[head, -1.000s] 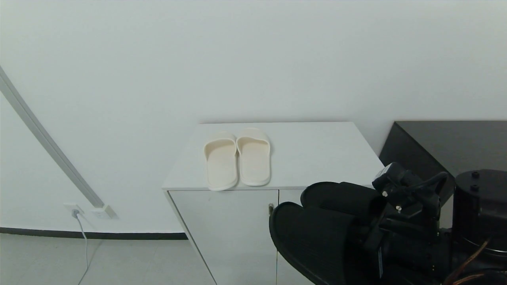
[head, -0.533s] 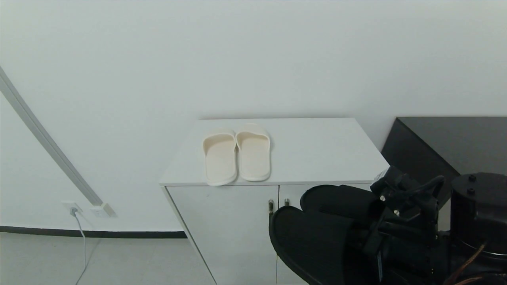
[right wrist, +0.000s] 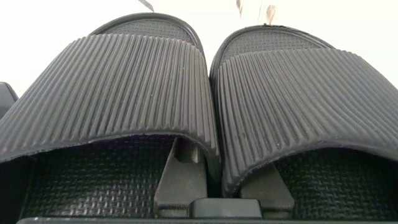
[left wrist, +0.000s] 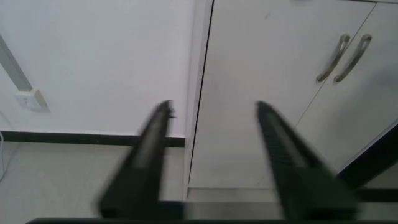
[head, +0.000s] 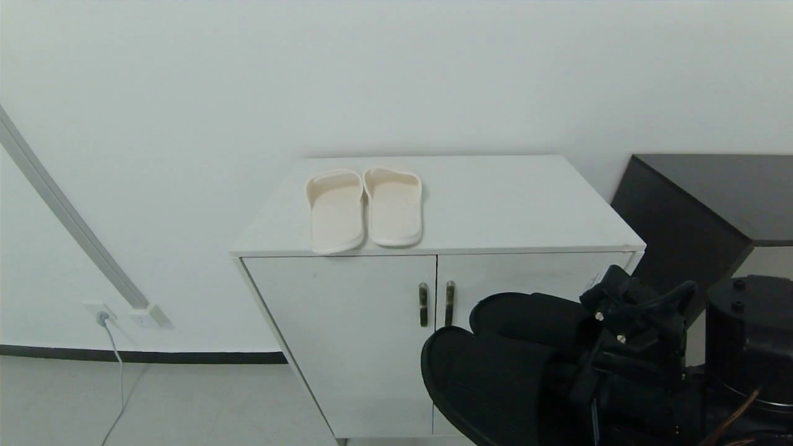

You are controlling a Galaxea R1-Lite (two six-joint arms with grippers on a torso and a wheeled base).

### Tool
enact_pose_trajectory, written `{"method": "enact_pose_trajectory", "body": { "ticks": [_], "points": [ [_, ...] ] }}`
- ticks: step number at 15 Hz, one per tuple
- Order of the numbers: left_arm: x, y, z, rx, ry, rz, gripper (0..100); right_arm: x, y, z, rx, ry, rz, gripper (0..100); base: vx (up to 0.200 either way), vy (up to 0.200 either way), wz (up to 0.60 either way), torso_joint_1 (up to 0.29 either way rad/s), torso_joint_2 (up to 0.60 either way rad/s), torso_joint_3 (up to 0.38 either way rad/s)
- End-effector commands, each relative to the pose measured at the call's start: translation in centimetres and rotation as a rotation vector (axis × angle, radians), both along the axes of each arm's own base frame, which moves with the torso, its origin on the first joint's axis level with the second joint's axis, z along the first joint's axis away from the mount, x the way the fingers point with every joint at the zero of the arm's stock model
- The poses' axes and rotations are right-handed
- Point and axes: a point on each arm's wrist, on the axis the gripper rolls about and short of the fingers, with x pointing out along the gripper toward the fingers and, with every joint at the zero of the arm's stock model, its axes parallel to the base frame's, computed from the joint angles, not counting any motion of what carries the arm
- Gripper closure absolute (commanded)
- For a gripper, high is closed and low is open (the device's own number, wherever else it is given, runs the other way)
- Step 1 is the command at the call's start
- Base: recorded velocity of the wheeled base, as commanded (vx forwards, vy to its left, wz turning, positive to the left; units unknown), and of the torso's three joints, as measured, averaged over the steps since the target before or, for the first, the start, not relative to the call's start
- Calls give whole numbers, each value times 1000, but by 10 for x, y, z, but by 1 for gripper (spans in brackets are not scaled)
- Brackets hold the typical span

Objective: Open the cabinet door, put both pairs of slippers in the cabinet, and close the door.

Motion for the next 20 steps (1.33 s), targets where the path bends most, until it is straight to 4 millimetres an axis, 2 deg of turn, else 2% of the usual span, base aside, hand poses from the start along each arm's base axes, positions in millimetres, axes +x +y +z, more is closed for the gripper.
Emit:
{"method": "enact_pose_trajectory", "body": {
  "ticks": [1, 12, 20],
  "points": [
    [0, 0, 0, -1, 0, 2, 0, 0, 0, -2, -5, 5, 2, 100, 0, 0, 0, -198, 525, 325],
    [0, 0, 0, -2, -2, 3, 0, -1, 0, -3, -7, 7, 4, 100, 0, 0, 0, -171, 498, 321],
    [0, 0, 0, -1, 0, 3, 0, -2, 0, -6, -26, -15, 12, 100, 0, 0, 0, -93, 456, 358]
  ]
}}
